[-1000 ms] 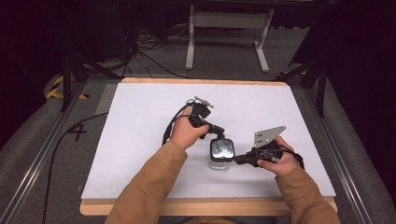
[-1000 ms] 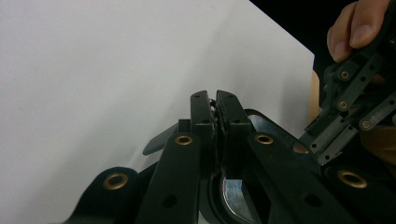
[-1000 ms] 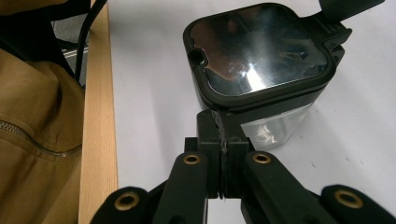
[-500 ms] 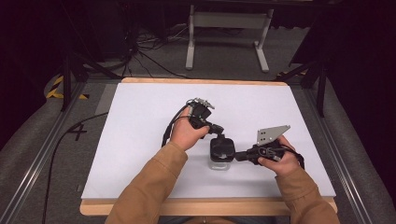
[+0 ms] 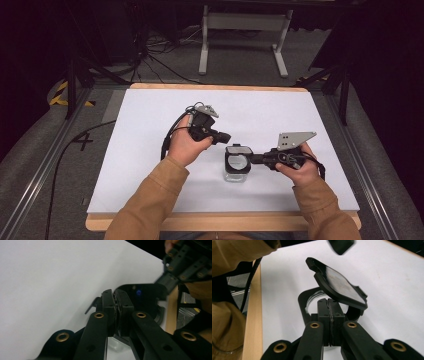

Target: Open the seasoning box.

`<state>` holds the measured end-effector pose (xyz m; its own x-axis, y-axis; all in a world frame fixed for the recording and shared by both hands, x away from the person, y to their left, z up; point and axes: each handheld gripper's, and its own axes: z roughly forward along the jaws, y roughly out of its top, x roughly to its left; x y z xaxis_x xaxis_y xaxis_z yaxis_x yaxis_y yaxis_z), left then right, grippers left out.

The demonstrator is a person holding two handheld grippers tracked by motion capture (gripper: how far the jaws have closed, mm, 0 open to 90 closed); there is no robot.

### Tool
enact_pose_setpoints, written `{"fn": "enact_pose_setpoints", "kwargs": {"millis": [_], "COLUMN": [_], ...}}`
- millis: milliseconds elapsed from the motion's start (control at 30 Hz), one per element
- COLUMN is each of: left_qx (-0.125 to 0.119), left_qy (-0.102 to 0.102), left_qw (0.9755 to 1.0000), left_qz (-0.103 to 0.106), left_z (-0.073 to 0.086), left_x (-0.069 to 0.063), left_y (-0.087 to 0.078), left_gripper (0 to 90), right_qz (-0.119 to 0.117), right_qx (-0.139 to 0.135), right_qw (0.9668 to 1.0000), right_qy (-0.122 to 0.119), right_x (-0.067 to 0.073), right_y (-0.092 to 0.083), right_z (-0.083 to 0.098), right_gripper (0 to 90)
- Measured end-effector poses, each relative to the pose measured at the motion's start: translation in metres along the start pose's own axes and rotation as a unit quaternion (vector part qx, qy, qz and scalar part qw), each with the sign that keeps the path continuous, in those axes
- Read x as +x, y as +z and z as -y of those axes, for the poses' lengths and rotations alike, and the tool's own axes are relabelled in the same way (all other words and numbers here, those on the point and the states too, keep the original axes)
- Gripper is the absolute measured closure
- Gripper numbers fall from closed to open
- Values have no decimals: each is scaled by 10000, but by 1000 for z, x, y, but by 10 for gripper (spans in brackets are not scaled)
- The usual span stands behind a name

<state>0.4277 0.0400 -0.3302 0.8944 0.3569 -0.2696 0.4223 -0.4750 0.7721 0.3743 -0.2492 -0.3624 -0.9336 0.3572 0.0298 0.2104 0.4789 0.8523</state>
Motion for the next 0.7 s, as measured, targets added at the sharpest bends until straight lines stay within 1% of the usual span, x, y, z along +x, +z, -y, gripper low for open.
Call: {"fn": "enact_pose_setpoints", "kwargs": {"millis": [100,200,267,300,367,467,533,567,633,700], "left_qx": [58,110,216,240,363,490,519,487,464,367], "left_qy": [110,87,101,113,182,202,209,186,154,101], "left_qw": [9999,9995,9987,9985,9978,9970,9969,9974,9977,9984], "left_qz": [80,297,453,487,531,558,551,498,473,415], "left_z": [4,8,9,10,9,8,7,5,5,3], "left_x": [-12,-22,-28,-31,-35,-36,-35,-34,-32,-28], "left_y": [-10,-13,-9,-7,2,14,19,22,23,24], "left_gripper": [889,890,890,889,883,882,879,878,877,877], "right_qz": [78,206,318,359,391,428,420,427,417,416], "right_qx": [-121,-202,-261,-262,-286,-353,-411,-412,-420,-397], "right_qw": [9999,9996,9990,9989,9987,9982,9980,9980,9980,9980], "right_qy": [31,78,151,148,174,211,243,238,228,249], "right_x": [-1,-2,-2,-2,-2,-2,-1,-1,-1,-1], "right_y": [0,-1,-1,-1,-1,-2,-2,-2,-2,-1], "right_z": [-2,-4,-6,-6,-6,-6,-7,-7,-7,-6], "right_gripper": [900,900,900,900,900,900,900,900,900,900]}}
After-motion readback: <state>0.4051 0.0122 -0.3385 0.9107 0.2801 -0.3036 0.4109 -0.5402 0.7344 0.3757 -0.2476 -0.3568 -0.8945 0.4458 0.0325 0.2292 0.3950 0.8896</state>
